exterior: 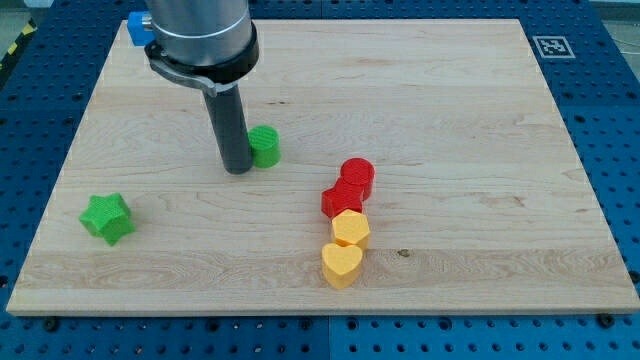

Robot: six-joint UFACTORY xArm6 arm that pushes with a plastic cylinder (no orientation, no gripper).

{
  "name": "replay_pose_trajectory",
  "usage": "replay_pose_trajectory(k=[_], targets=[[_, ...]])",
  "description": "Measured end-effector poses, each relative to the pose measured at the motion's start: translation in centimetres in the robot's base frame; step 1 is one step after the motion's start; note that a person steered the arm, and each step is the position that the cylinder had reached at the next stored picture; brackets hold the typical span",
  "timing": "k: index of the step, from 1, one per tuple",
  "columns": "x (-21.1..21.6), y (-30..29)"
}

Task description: Push the green circle at the top left side of red circle

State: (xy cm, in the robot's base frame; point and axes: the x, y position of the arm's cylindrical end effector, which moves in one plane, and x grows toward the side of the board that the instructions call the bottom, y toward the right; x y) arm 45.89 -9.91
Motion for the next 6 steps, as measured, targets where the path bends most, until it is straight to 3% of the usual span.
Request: replay_pose_trajectory(k=[2, 6], targets=[[-0.8, -1.6], [-2.7, 3.1]])
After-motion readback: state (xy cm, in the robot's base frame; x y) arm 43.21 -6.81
